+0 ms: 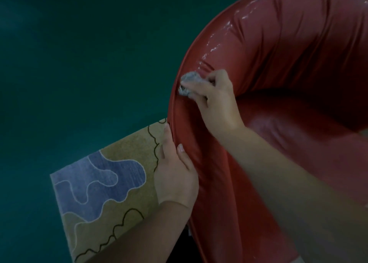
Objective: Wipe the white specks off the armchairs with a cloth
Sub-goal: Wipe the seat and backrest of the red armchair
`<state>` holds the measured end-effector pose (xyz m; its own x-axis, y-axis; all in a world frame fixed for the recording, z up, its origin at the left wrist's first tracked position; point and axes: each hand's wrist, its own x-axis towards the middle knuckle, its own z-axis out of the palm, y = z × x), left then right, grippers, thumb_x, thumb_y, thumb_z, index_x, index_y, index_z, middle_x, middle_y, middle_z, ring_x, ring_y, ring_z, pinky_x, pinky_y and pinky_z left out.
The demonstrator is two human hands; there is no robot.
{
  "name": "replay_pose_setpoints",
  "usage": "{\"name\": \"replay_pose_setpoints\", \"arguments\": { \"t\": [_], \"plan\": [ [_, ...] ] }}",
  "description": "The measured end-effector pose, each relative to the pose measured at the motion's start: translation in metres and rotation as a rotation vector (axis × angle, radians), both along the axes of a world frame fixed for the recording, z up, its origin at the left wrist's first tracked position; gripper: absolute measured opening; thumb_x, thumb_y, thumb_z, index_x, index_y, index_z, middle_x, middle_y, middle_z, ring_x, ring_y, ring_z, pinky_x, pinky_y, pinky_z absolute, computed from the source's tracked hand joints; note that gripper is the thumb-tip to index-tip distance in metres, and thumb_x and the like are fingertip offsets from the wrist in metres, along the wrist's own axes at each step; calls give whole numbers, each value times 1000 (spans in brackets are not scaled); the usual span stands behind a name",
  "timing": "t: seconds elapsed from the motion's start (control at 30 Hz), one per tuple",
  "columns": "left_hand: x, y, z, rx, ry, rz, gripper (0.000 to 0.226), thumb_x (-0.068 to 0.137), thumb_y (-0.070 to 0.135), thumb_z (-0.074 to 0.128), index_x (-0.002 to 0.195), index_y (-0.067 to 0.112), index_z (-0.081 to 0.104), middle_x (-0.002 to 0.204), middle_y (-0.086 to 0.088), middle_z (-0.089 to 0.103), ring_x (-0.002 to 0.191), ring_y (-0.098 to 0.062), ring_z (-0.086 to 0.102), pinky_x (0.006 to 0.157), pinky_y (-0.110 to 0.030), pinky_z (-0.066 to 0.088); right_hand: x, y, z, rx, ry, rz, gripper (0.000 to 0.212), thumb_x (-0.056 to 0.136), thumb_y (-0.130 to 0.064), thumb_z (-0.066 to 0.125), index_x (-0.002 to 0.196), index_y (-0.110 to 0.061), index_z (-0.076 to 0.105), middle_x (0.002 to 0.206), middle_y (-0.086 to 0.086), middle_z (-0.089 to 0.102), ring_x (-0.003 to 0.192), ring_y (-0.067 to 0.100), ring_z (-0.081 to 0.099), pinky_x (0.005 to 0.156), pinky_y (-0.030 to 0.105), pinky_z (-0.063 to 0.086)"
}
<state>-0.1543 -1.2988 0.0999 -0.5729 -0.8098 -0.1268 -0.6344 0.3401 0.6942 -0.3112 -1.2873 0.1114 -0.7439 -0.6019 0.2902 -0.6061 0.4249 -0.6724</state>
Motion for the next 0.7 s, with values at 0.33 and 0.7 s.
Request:
{"name": "replay_pose_setpoints", "arguments": {
  "t": [0.33, 0.7],
  "plan": [
    [-1, 1, 4, -13, -10, -2, 54, 100, 27, 34, 152, 31, 18, 142, -7, 49, 97, -32, 62, 73, -30, 42, -9, -11, 7, 69, -10, -46, 26, 88, -16, 65, 111, -27, 72, 99, 10, 45, 95, 29, 47, 84, 44, 45],
    [-1, 0, 4, -6, -20, -26, 55, 99, 31, 30, 153, 32, 16, 145, -4, 47, 111, -29, 59, 85, -35, 46, -6, 10, 6, 144, 14, 101, 26, 90, -19, 63, 112, -30, 71, 101, 12, 48, 96, 30, 48, 82, 46, 46]
  ]
}}
